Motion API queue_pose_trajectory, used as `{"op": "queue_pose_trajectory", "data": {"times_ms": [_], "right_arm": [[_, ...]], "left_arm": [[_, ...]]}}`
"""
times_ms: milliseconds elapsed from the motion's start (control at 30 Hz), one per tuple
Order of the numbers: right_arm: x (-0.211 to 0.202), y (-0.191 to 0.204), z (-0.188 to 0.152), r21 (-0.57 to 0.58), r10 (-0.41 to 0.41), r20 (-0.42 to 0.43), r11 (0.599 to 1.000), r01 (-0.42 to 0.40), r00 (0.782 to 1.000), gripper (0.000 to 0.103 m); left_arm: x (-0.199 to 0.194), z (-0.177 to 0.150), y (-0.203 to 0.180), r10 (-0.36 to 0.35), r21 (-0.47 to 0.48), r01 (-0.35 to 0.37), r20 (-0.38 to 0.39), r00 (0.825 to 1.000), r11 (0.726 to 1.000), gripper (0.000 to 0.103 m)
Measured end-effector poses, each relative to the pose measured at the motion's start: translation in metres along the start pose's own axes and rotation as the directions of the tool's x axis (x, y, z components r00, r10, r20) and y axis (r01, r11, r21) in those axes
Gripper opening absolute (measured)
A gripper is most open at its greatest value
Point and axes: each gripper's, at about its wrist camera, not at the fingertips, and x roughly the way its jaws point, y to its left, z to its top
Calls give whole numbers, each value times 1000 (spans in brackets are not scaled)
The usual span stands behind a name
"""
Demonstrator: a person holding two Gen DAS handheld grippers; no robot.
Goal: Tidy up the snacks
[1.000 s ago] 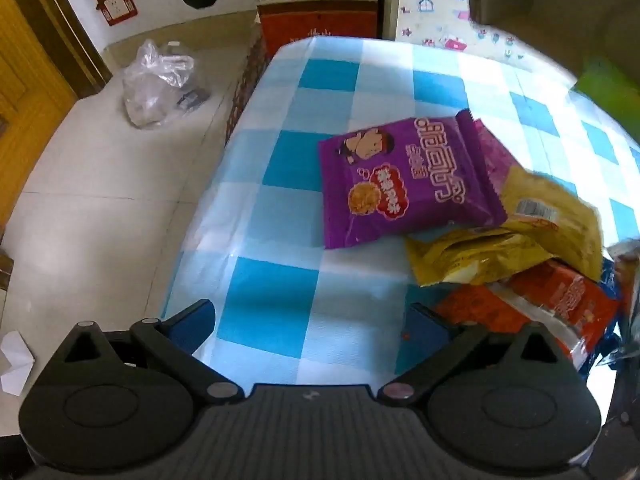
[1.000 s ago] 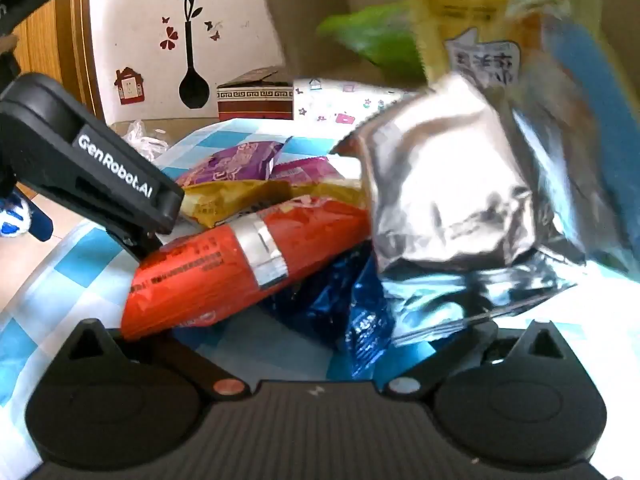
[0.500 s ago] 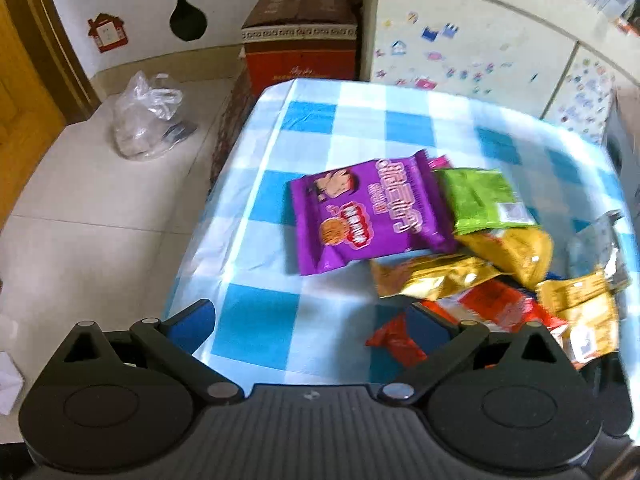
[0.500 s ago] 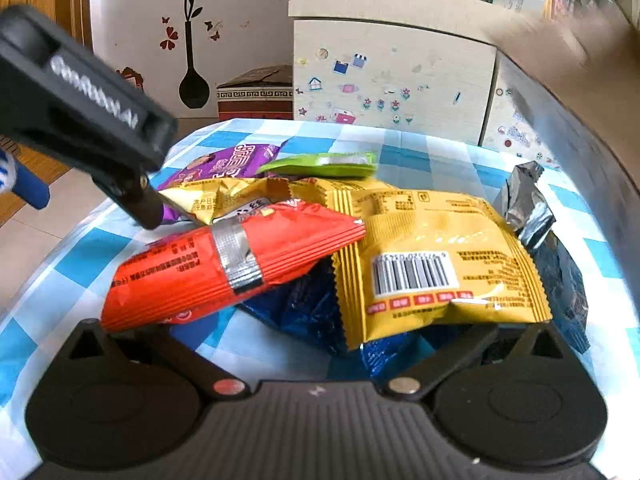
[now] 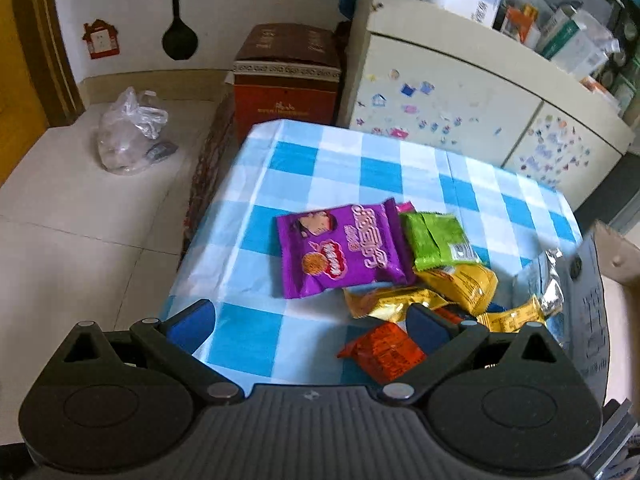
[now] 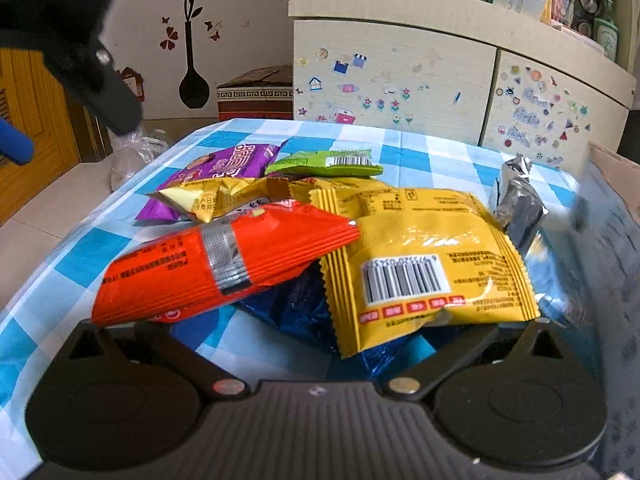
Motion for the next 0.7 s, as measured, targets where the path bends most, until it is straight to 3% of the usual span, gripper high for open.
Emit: {"op": "queue_pose_trajectory", "data": {"times_ms": [700], "right_arm": [[1,1,-1,-4,1,-1,1000,-1,1000,103]], "left_arm": [[1,-2,-4,-11,19,11,-6,1000,1000,103]]}}
